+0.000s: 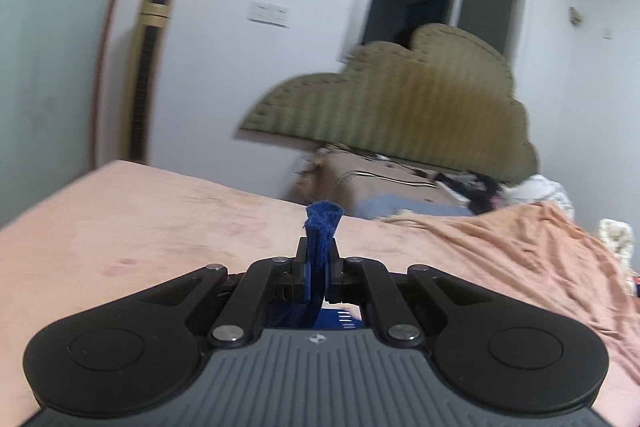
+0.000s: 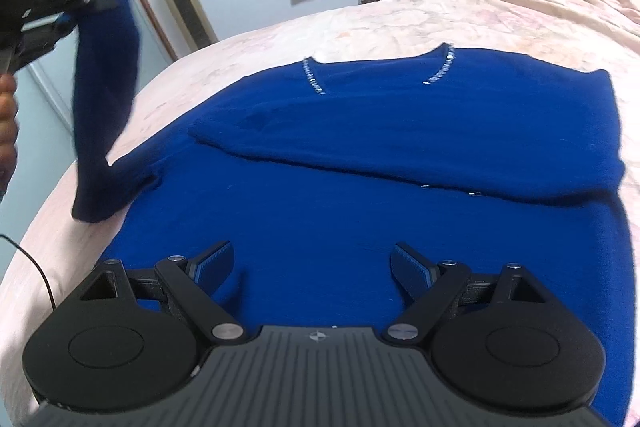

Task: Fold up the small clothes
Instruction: 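Lift the held sleeve across the sweater body and open the left tool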

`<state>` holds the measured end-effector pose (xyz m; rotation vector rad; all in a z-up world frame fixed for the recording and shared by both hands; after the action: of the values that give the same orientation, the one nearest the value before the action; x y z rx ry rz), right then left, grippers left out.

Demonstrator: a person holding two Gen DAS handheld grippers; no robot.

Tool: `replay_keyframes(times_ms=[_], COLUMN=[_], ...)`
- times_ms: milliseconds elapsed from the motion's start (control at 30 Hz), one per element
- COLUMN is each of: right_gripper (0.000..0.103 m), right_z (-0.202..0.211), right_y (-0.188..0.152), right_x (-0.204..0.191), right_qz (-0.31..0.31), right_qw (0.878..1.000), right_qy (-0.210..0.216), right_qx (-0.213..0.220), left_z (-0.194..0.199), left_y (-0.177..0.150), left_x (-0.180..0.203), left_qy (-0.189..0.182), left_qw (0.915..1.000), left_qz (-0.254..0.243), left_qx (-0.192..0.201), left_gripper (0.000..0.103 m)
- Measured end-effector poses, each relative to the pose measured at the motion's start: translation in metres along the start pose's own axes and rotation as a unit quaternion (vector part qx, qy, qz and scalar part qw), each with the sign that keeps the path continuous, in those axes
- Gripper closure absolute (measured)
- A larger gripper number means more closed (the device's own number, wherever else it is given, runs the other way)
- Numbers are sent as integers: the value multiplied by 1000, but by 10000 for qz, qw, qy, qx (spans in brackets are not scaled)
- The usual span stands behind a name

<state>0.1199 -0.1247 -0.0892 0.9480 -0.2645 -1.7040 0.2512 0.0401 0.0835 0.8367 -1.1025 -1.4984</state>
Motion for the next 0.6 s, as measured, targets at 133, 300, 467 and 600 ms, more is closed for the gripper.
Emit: replay_keyframes(times_ms=[133, 300, 467, 600], right_gripper=[15, 15, 15, 15], right_z=[9, 21, 30, 39], right_y=[4, 8, 5, 1], right_x=[12, 32, 54, 69], right_qz=[19, -167, -359, -465], right_qw=[9998, 9989, 9975, 9962], right_qy=[-168, -351, -517, -646], right_qx=[121, 256, 319, 355], left_z=[-12, -25, -28, -32], left_y=[-3, -10, -22, -39], left_x=[44, 100, 151, 187], left_qy=[-390, -876, -1303, -1618], left_qw=[9991, 9945, 9881, 9813], left_qz=[-149, -515, -755, -933], left_qx=[-77, -235, -315, -462], left_gripper=[97, 97, 97, 97])
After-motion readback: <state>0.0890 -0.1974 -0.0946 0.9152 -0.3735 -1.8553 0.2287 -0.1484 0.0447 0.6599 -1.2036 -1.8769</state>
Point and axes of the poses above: each gripper's, at about its wrist camera, not at the fingertips, and z roughly against the way its jaws point, x to its right, y to its top, the point moved 10 cm from there along -z, roughly the way its jaws point, and after that the axes turned 12 degrees about -z, right-handed, at the moved point
